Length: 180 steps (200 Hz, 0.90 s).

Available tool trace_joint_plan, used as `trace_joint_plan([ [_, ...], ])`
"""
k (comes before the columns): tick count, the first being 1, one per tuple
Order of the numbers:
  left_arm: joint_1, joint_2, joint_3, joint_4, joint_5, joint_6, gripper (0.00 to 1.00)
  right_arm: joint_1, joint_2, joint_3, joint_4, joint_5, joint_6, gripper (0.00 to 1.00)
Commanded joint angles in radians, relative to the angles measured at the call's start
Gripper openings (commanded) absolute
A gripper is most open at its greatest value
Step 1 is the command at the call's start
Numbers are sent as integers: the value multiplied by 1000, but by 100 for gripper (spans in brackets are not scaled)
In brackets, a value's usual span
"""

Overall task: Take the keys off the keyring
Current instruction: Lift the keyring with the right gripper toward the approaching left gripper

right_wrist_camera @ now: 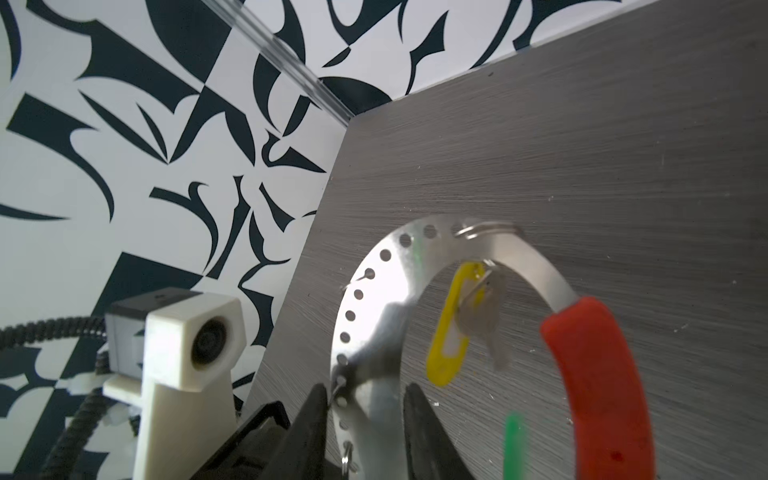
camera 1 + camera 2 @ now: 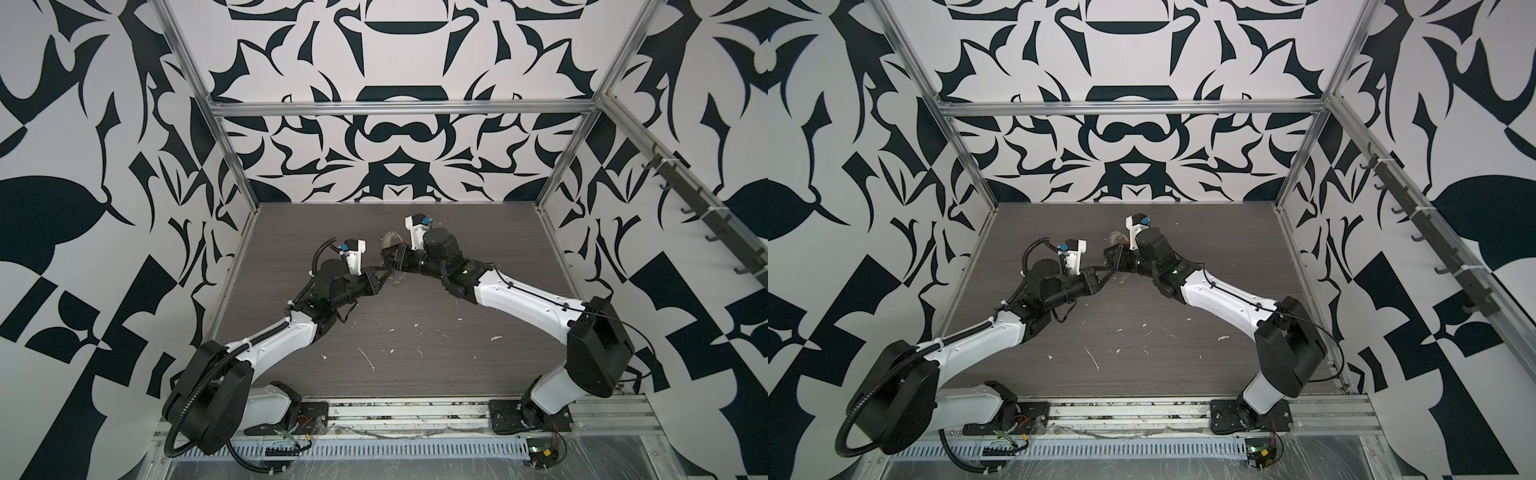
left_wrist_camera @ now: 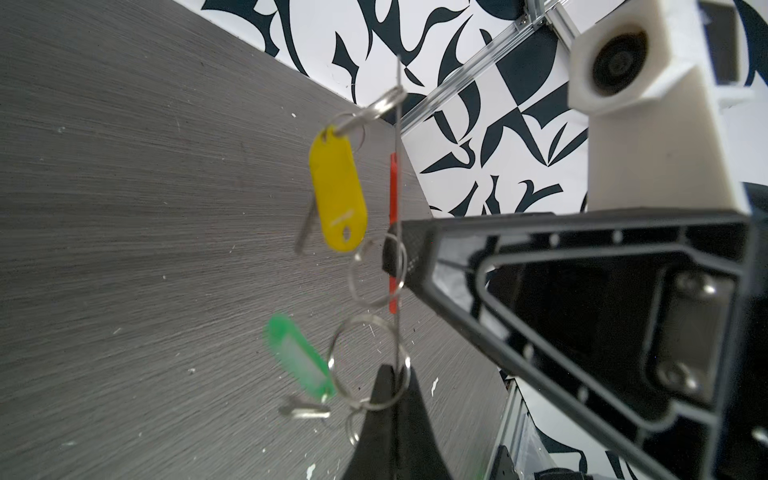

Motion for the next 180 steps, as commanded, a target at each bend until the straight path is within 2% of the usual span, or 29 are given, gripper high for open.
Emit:
trace_joint_plan([
  [1, -1, -37, 19, -13, -29, -31, 0, 8, -87, 11, 86, -25, -30, 41],
  [43, -1, -83, 19, -84, -70, -69, 0, 7, -196, -4, 63, 44, -111, 52],
  [55, -1, -110, 21, -111, -90, -75, 0, 7, -233, -26, 59, 68, -161, 53],
  [70, -1, -150, 30, -151, -113, -79, 0, 3, -285, -45, 8, 95, -222, 59],
  [88, 0, -200, 56, -218, -146, -83, 0, 0, -334, -76, -46, 97, -326, 59],
  [114, 0, -253, 106, -297, -162, -85, 0, -2, -365, -125, -70, 40, -402, 58],
  [146, -1, -290, 143, -330, -157, -101, 0, -2, -352, -161, -41, -129, -474, 57],
  [180, -1, -316, 172, -364, -138, -107, 0, -2, -344, -182, -4, -191, -524, 56],
])
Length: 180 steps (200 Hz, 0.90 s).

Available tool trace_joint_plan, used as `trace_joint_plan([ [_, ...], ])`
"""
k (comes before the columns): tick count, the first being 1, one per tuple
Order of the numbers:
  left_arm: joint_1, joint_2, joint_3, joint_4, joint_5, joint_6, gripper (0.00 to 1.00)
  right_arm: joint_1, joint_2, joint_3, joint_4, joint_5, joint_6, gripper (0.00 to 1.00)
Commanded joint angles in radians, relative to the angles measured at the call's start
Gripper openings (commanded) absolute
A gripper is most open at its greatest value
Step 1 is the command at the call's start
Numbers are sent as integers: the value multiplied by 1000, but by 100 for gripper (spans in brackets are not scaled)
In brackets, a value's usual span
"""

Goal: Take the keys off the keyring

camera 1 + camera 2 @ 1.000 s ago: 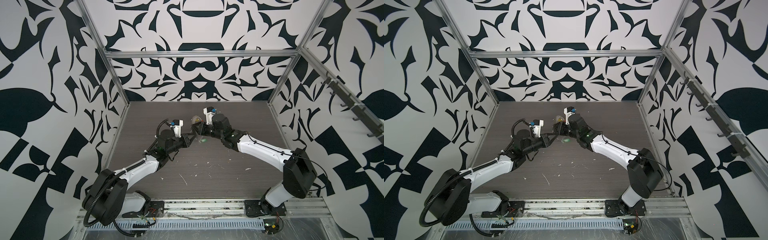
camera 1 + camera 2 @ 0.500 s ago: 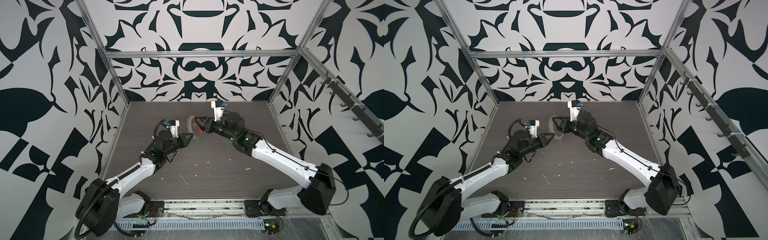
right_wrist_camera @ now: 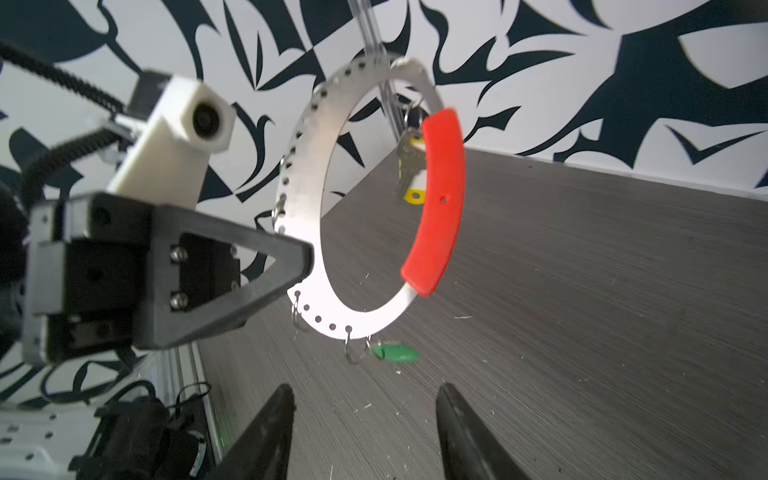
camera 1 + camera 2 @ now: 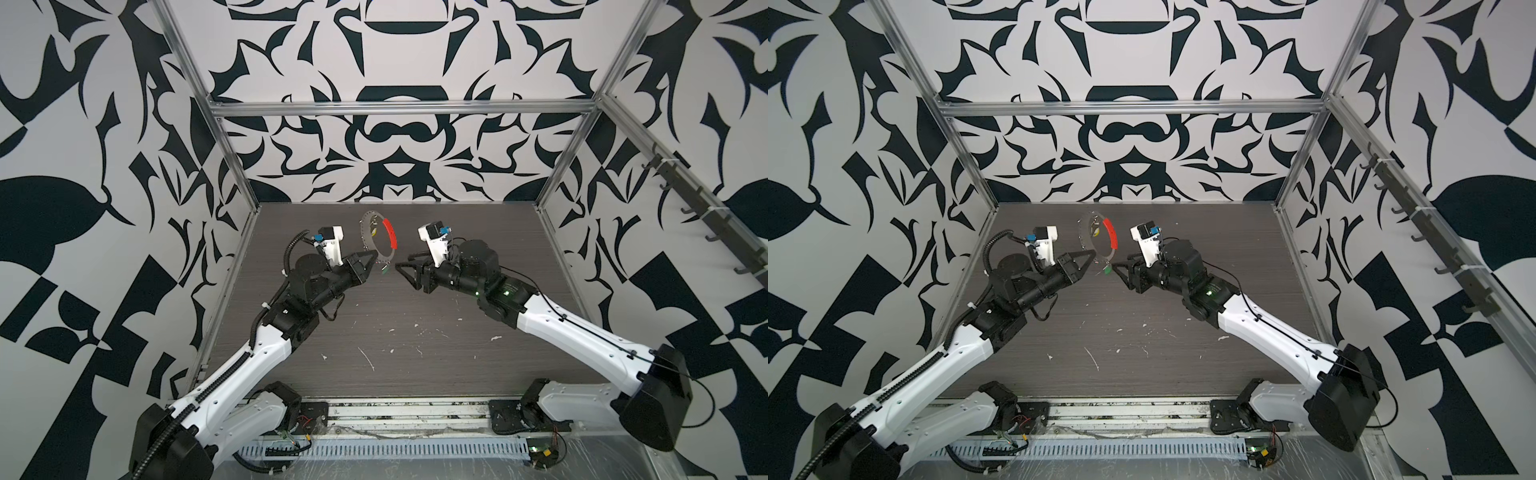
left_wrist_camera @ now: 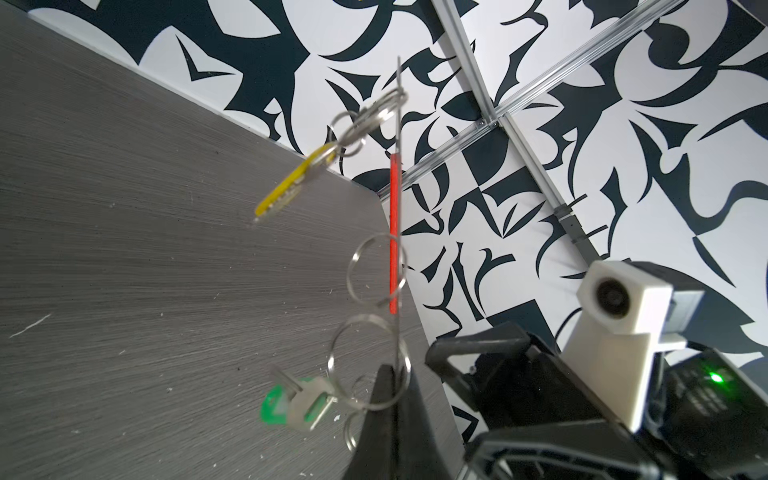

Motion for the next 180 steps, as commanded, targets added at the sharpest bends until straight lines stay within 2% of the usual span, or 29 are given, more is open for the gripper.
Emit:
trace_joint_plan([
  [1, 0, -26, 33, -38, 7, -16, 0, -1, -17, -9, 69, -91, -75, 55],
  [86, 0, -56, 32, -47, 12, -36, 0, 0, 43, 5, 145, -116, -70, 48],
  [180, 0, -50, 18, -23, 25, -49, 0, 9, 76, 27, 183, -131, -61, 34],
])
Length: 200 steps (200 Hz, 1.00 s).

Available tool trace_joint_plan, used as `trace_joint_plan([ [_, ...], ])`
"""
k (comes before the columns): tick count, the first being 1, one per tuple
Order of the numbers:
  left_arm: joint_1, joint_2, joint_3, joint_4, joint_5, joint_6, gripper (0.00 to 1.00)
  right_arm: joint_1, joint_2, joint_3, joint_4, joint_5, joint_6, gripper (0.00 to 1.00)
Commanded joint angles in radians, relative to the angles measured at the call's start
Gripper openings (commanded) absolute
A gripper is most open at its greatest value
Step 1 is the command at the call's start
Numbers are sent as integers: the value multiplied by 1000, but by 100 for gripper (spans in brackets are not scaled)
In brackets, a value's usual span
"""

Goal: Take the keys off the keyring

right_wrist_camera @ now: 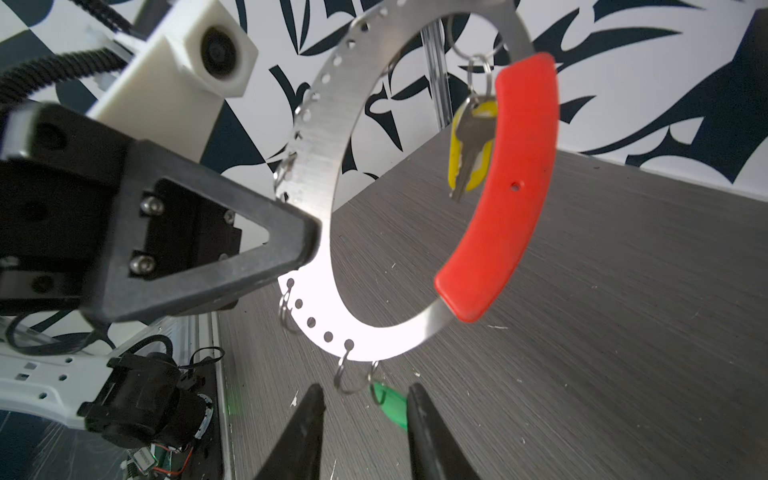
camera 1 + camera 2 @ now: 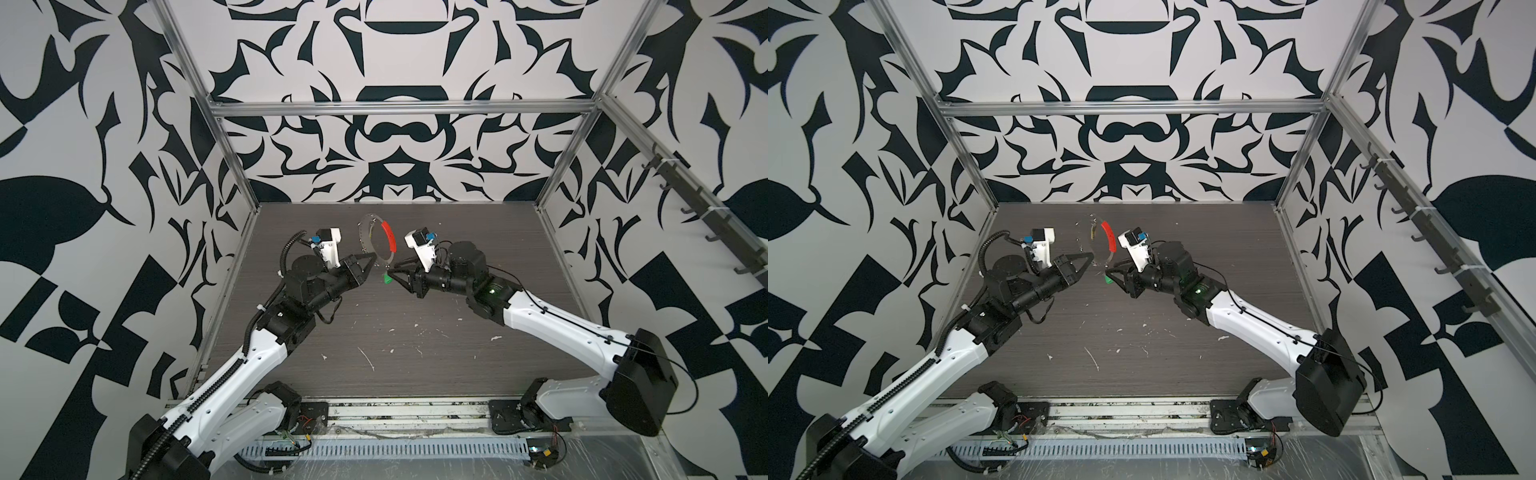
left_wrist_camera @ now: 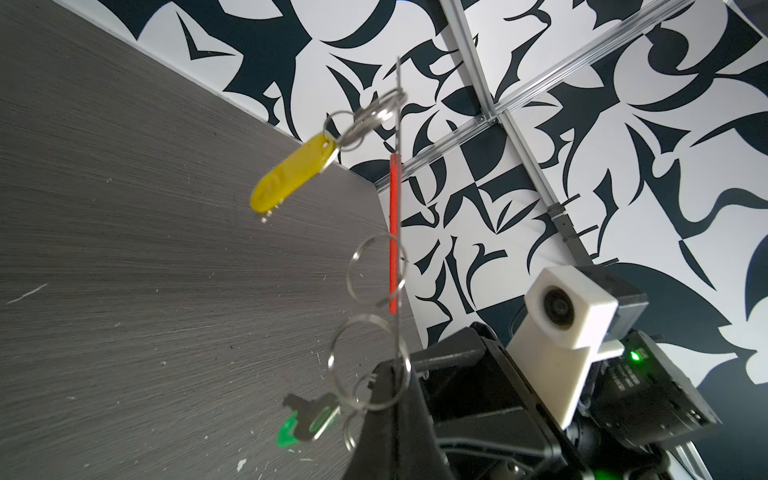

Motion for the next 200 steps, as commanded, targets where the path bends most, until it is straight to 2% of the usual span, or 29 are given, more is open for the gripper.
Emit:
trace_joint_plan([
  [1, -1, -12, 11, 39, 9, -11, 0, 6, -8, 49, 61, -15, -2, 34],
  [51, 0, -13, 3, 51, 11, -17, 0, 12, 12, 65, 61, -10, 5, 31],
  [110, 0, -24, 0, 45, -7, -15, 0, 15, 6, 65, 51, -12, 0, 19],
  [135, 0, -27, -1, 45, -10, -15, 0, 18, 8, 66, 42, -12, -4, 10],
  [200, 0, -27, -1, 46, -6, -17, 0, 19, 6, 66, 40, 0, -8, 3],
])
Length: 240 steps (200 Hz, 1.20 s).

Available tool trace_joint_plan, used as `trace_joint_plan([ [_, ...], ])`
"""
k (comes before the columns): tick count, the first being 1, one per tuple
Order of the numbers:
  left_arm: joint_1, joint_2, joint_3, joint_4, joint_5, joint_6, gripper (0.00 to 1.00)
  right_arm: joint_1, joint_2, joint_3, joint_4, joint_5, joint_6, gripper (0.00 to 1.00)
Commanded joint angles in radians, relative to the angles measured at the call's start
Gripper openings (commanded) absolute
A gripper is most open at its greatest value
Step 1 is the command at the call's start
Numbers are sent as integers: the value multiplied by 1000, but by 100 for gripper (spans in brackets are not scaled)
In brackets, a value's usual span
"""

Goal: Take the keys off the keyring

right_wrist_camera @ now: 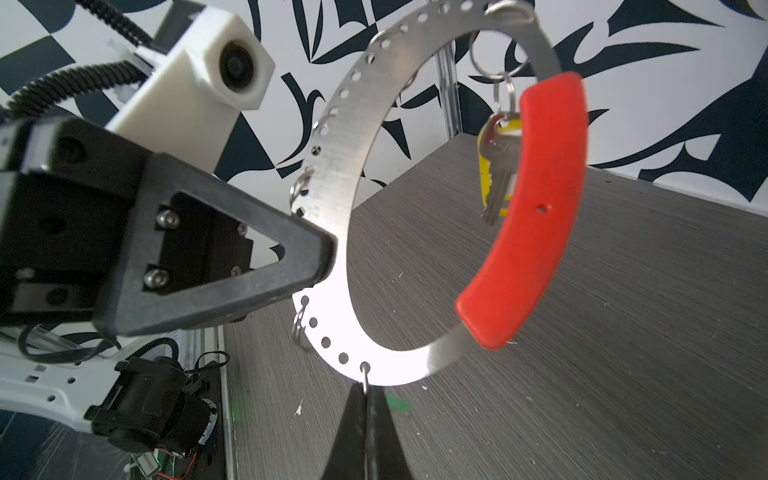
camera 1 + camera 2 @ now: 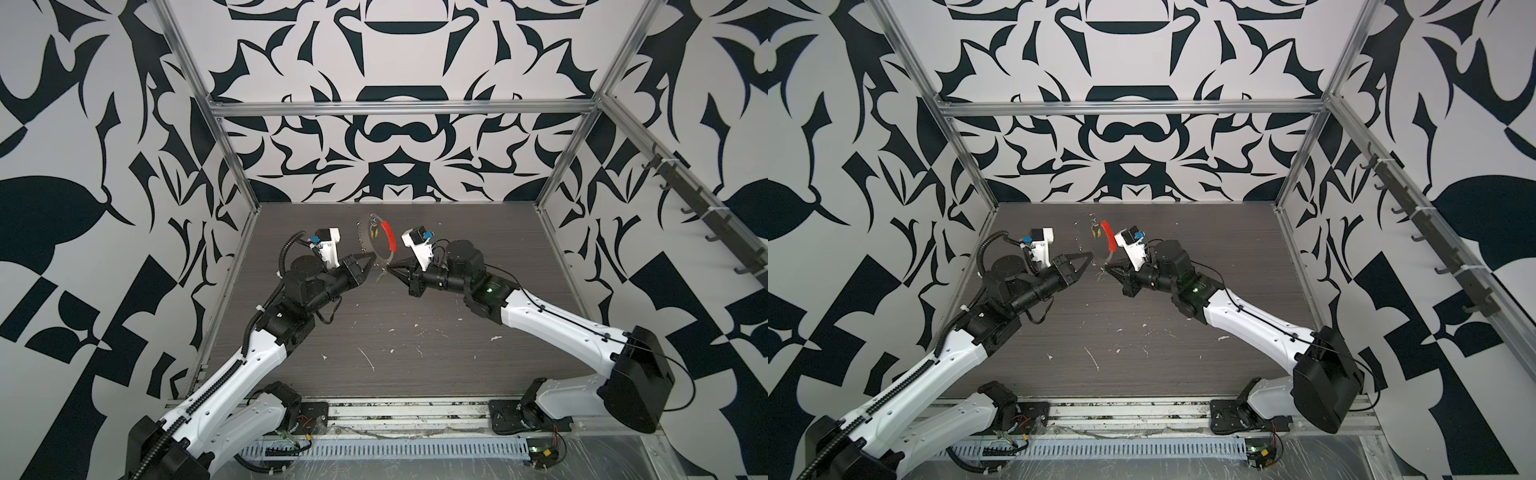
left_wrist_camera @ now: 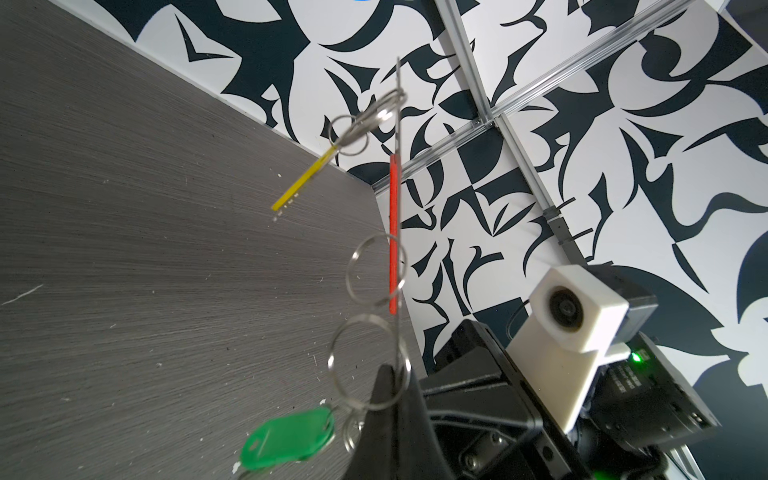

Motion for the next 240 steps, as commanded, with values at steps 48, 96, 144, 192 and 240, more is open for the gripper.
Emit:
trace_joint_plan([
  [48, -1, -32, -7, 22, -35, -10, 0, 6, -33, 57, -5, 17, -13, 0],
  [96, 0, -47, -40, -2, -76, -23, 6, 7, -30, 153, -191, 75, -2, 0],
  [144, 0, -76, -64, -58, -114, -21, 35, 7, -7, 257, -366, 122, -47, 0],
  [192, 0, -154, -80, -129, -127, 30, 55, 7, 23, 316, -446, 92, -113, 0],
  [240, 0, -214, -91, -102, -58, 181, 67, 0, 29, 352, -505, -46, -237, 0],
])
